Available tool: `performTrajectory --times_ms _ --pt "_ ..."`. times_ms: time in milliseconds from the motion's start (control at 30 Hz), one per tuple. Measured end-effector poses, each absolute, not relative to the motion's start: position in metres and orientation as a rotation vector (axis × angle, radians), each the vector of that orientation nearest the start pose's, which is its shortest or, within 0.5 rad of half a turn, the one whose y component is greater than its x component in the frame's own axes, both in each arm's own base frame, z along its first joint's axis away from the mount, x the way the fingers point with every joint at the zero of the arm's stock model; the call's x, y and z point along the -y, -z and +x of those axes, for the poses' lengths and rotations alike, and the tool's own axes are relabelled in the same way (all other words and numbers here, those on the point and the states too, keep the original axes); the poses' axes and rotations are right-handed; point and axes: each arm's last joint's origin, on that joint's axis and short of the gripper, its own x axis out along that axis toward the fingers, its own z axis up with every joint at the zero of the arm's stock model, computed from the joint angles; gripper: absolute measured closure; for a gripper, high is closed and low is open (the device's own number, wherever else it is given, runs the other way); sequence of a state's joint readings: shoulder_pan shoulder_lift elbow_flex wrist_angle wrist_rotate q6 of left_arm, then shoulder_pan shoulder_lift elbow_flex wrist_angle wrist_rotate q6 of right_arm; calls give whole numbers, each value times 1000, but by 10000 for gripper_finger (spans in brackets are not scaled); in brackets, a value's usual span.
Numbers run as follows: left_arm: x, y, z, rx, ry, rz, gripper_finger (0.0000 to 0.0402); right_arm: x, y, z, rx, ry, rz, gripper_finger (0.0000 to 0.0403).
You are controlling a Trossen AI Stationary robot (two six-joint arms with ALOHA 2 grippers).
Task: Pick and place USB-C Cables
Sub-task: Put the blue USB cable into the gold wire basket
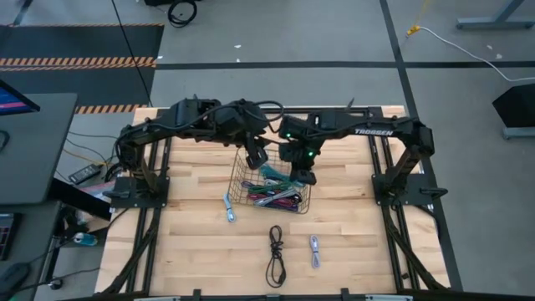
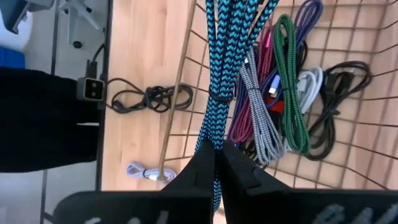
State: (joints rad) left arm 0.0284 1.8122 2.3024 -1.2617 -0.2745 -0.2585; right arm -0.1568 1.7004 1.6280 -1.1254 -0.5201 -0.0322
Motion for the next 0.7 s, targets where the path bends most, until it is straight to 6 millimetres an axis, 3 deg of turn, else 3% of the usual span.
performTrajectory --times_ms 433,700 --pt "-17 -461 340 -730 -385 -148 237 36 -258 334 -1177 -321 402 395" --pt "-18 -461 340 -721 -391 -148 237 37 -243 331 -1198 -298 344 395"
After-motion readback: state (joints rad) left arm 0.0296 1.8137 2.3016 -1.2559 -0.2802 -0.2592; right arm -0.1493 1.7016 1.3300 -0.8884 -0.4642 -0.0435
